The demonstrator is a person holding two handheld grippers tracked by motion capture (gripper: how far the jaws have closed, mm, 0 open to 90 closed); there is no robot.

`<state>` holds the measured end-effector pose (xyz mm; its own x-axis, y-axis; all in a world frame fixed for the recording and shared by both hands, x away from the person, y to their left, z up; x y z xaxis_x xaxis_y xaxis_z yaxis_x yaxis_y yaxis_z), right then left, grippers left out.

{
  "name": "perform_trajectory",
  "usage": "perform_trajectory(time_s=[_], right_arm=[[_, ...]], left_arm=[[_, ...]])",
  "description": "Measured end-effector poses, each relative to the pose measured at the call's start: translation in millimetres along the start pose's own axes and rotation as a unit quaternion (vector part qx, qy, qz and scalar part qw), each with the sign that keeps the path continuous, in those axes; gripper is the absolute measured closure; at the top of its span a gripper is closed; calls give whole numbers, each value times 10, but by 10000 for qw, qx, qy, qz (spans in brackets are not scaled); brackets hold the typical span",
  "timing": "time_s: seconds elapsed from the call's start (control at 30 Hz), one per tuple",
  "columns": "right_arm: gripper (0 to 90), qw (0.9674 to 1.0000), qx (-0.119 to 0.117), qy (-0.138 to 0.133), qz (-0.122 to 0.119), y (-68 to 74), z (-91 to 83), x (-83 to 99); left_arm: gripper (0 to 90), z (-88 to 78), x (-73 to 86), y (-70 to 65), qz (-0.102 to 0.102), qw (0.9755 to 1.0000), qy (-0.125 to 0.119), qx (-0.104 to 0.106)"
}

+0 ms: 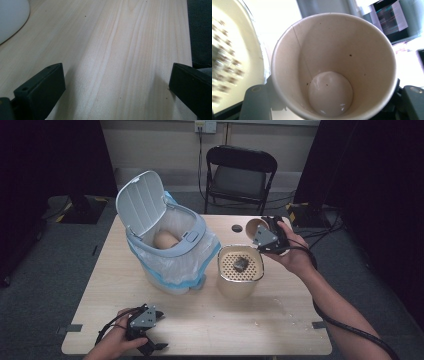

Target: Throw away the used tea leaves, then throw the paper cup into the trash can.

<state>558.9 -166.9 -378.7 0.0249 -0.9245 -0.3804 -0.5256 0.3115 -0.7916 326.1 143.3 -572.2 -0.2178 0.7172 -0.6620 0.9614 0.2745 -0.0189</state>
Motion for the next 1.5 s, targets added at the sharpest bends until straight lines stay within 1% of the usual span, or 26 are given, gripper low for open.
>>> perform_trajectory(time_s=[0.03, 0.07, 0.1, 0.2, 0.23, 0.4, 0.47, 0.5, 0.57, 0.6, 0.67, 0.8, 0.83, 0.93, 1.0, 1.03, 1.07, 1.1, 1.13, 1.23, 1.27, 1.33, 1.37, 1.4, 1.43, 1.5], right_arm=[[291, 9994, -169, -57, 294, -3, 9, 7], [290, 9979, -313, -120, 557, -6, 21, 10], [290, 9955, -545, -107, 761, 10, 40, 22], [286, 9882, -947, -131, 1197, 39, 74, 36], [286, 9859, -992, -172, 1338, 33, 79, 33], [284, 9734, -1331, -237, 1852, 35, 116, 23], [285, 9725, -1339, -239, 1891, 29, 125, 26], [285, 9667, -1470, -248, 2079, 46, 139, 31], [285, 9661, -1485, -244, 2098, 47, 147, 36], [285, 9634, -1618, -251, 2123, 69, 164, 47], [284, 9633, -1614, -234, 2131, 70, 169, 58], [283, 9578, -1732, -262, 2278, 65, 171, 87], [283, 9578, -1732, -262, 2278, 65, 171, 87], [283, 9518, -1823, -323, 2444, 37, 158, 90], [282, 9495, -1868, -352, 2497, 18, 148, 80], [282, 9495, -1868, -352, 2497, 18, 148, 80], [281, 9466, -1913, -395, 2564, 0, 137, 66], [281, 9466, -1913, -395, 2564, 0, 137, 66], [281, 9451, -1922, -416, 2609, -9, 136, 57], [280, 9428, -1932, -458, 2677, -39, 142, 26], [280, 9428, -1932, -458, 2677, -39, 142, 26], [280, 9400, -1965, -440, 2752, -50, 150, 2], [280, 9374, -2006, -452, 2810, -51, 150, -12], [280, 9374, -2006, -452, 2810, -51, 150, -12], [280, 9357, -2048, -458, 2835, -63, 148, -37], [280, 9348, -2057, -455, 2860, -66, 145, -48]], left_arm=[[0, 0, -1, 0, -3, 10000, -3, 1], [0, 0, 0, 0, -2, 10000, -2, 0], [0, 0, 0, -1, -3, 10000, -2, 2], [0, -2, 3, 1, 5, 10000, 19, -2], [0, -2, 3, 1, 5, 10000, 20, -1], [0, -1, -1, 5, 15, 10000, -1, -18], [0, -1, 0, 5, 16, 10000, 0, -17], [0, -4, 3, 6, 22, 10000, 24, -19], [0, -3, 2, 6, 21, 10000, 21, -19], [0, -5, 5, 6, 26, 10000, 38, -13], [0, -3, 2, 6, 20, 10000, 19, -19], [0, -1, 1, 6, 23, 10000, 5, -21], [0, -1, 1, 6, 23, 10000, 5, -21], [0, -2, 0, 4, 14, 10000, 8, -14], [0, -2, 0, 4, 12, 10000, 4, -18], [0, -2, 0, 4, 12, 10000, 4, -18], [0, -2, 0, 5, 17, 10000, 5, -17], [0, -2, 0, 5, 17, 10000, 5, -17], [0, -4, 2, 5, 23, 10000, 17, -13], [0, -4, 2, 5, 25, 10000, 17, -17], [0, -4, 2, 5, 25, 10000, 17, -17], [0, -5, 2, 4, 8, 10000, 12, -21], [0, -4, 2, 5, 26, 10000, 16, -13], [0, -4, 2, 5, 26, 10000, 16, -13], [0, -4, 2, 4, 22, 10000, 14, -11], [0, -8, 6, 5, 30, 10000, 50, -3]])
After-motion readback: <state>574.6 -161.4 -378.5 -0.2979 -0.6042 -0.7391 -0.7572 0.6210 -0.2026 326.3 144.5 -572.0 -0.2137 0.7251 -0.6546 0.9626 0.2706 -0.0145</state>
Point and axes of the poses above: each handheld gripper's, and its own axes: z roughly forward along the jaws, x roughly out of its underside, y roughly to its left, the point moved 10 cm from there along z, roughly forward along the jaws, and after that the axes turned 5 degrees about y, right-handed, at the moved point
